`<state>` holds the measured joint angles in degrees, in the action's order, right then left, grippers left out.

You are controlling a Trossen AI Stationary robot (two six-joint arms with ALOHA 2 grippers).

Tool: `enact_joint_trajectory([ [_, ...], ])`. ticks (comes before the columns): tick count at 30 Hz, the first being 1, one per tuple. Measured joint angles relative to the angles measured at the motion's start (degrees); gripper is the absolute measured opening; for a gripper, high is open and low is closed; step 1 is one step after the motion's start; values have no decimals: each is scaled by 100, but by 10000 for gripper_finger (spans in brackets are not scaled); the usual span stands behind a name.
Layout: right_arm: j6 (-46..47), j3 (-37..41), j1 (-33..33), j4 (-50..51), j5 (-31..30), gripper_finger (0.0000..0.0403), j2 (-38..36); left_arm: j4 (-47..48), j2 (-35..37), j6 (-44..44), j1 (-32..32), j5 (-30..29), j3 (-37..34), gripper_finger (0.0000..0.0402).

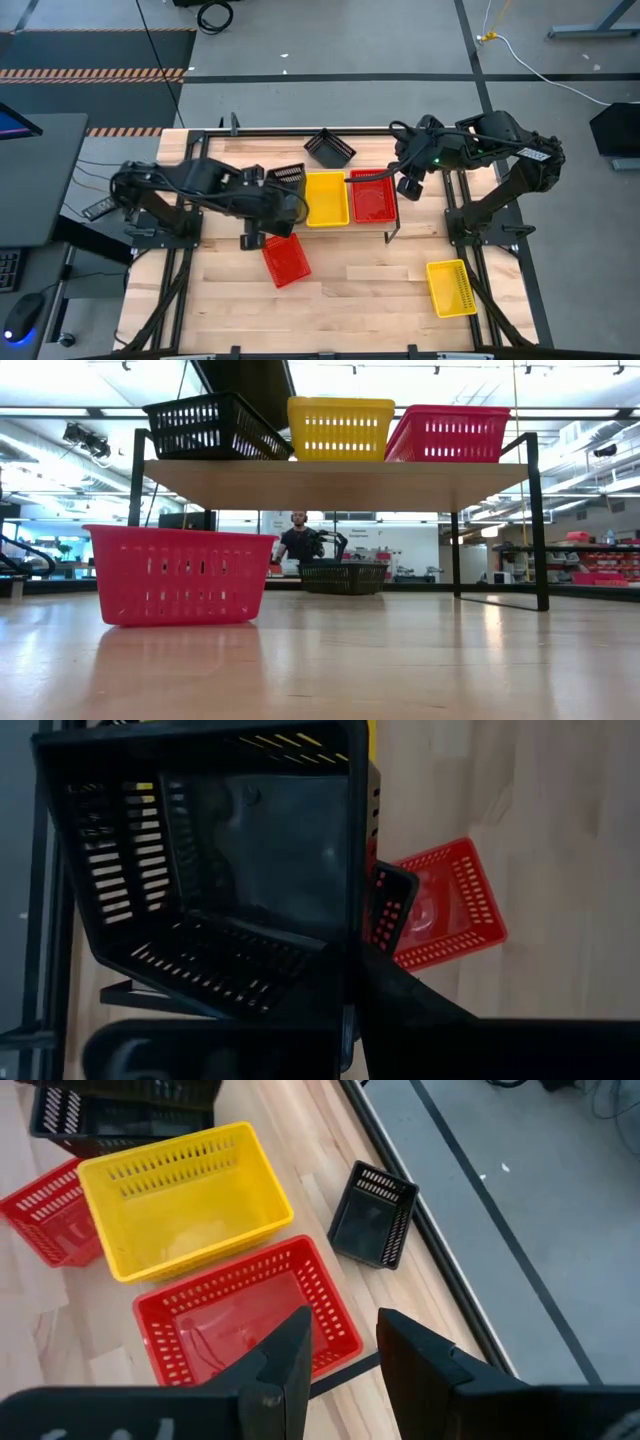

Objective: Stack baskets on shelf by color
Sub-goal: Stack the left black basket on the black basket on the shelf

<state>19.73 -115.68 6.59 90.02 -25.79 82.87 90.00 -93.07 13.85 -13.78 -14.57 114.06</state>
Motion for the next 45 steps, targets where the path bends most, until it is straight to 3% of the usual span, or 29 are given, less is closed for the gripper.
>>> enact_joint_trajectory([
  [13, -39, 0, 2, 0, 41, 119, 0, 0, -145, -533, -254, 92, -9, 16],
  [20, -41, 0, 2, 0, 85, 119, 0, 1, -142, -317, -96, 112, -9, 16],
  [40, -39, 0, 2, 0, 189, 119, -4, 4, 673, -370, 5, 248, -11, 24],
  [45, 12, 0, 2, 0, 165, 119, -4, 7, 660, -412, -34, 524, 25, 19],
])
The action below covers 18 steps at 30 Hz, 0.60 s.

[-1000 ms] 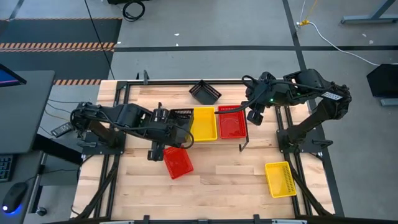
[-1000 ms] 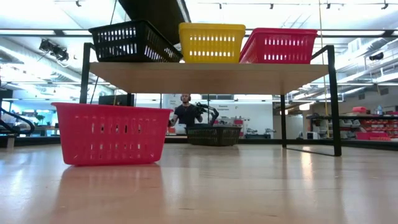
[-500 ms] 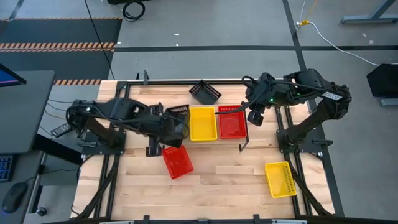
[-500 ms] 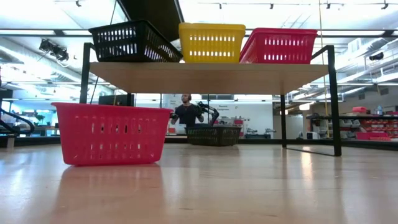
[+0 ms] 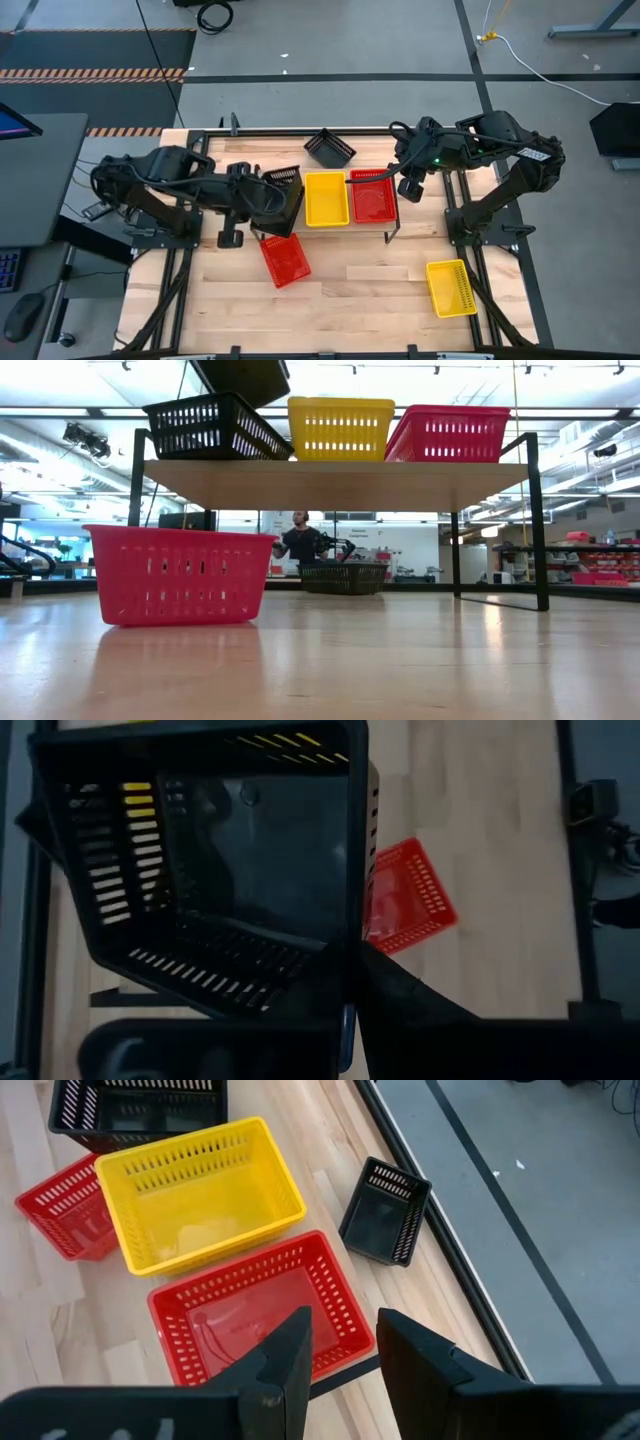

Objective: Stack baskets on shelf by color
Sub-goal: Stack the left black basket on the black basket on the shelf

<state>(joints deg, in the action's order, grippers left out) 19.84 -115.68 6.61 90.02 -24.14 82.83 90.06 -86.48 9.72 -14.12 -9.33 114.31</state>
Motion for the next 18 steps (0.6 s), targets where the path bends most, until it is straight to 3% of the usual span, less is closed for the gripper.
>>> enact_joint_trajectory([
  [18, 98, 0, -153, 0, -22, 119, 0, -5, -52, -190, 8, -372, 1679, 18],
])
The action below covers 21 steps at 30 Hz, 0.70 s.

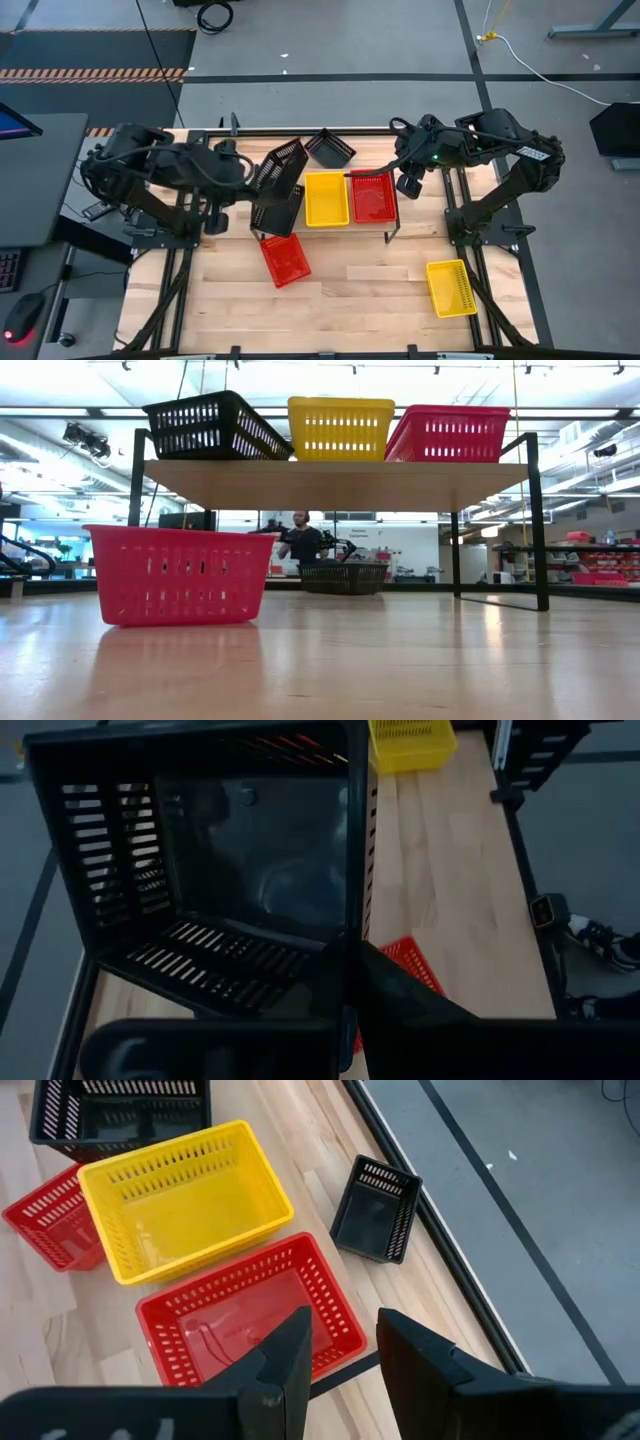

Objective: Stack baskets on shelf by color
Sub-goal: Stack the left black basket on the black basket on the shelf

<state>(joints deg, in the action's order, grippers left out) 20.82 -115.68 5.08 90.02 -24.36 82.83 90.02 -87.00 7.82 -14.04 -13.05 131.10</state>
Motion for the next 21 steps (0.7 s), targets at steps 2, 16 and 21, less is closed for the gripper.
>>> enact_joint_trajectory([
  [2, 0, 0, -31, 0, 0, 119, 0, -2, 2, -75, 0, -31, 70, 17],
  [16, 151, 0, -190, 0, 4, 119, 0, -11, 81, -733, 265, 21, -2064, 19],
  [21, 189, 0, -190, 0, 41, 119, 0, 10, 379, -815, 269, -16, -2835, 19],
])
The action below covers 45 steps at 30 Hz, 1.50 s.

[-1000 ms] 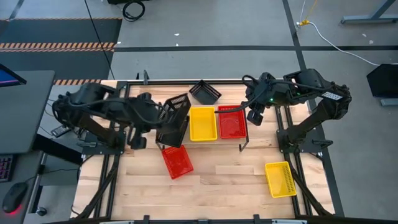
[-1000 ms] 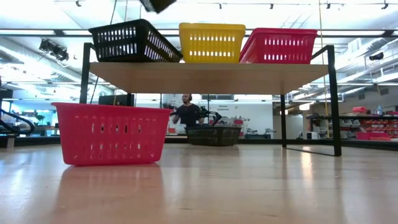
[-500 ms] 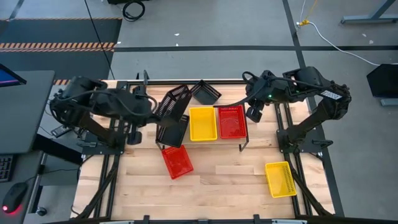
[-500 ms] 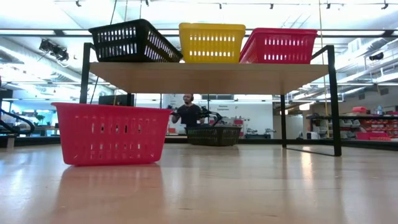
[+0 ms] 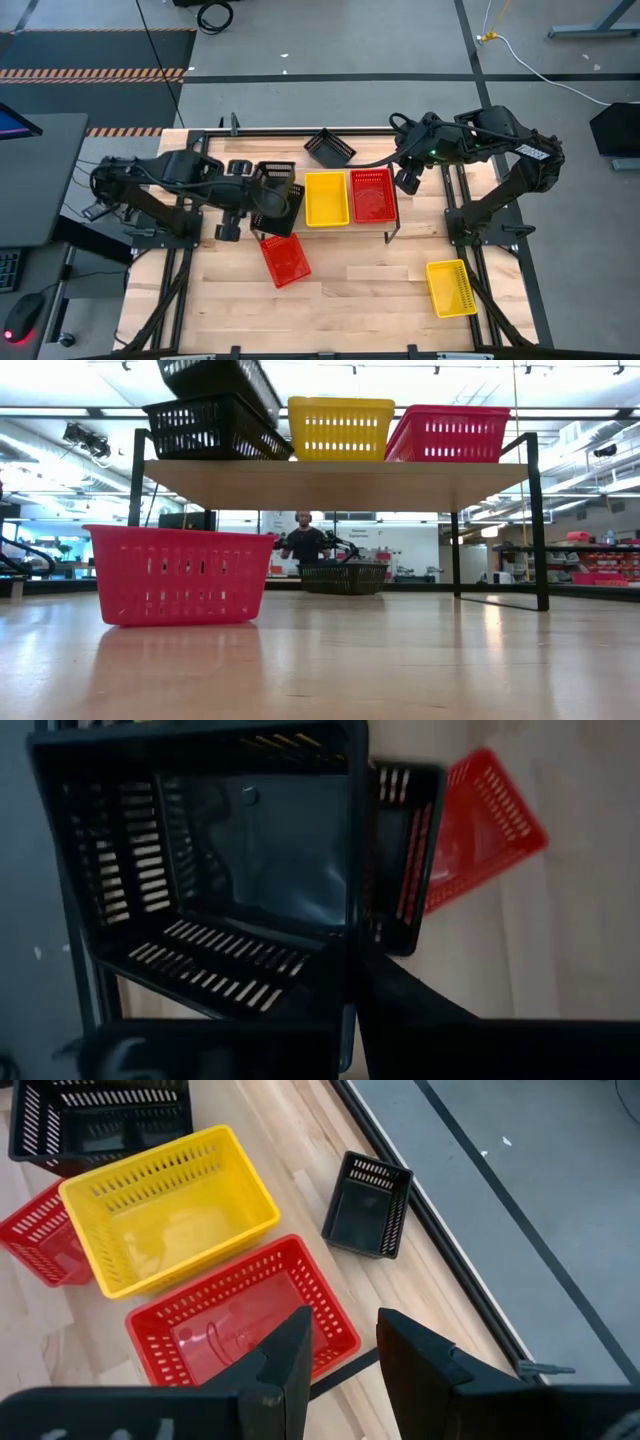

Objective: Stack baskets on shelf by color
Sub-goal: Stack the left black basket on the black basket on the shelf

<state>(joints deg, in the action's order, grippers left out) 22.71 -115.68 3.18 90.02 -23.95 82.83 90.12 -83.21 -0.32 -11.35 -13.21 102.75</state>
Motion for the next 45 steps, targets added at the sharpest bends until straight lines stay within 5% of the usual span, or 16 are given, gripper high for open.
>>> enact_joint_trajectory([
  [22, 21, 31, 0, -2, 3, 119, 4, -151, -302, 462, -545, -113, -194, 22],
  [45, 25, 33, 0, -22, 5, 119, 4, -643, -538, 699, -380, 31, -193, 85],
])
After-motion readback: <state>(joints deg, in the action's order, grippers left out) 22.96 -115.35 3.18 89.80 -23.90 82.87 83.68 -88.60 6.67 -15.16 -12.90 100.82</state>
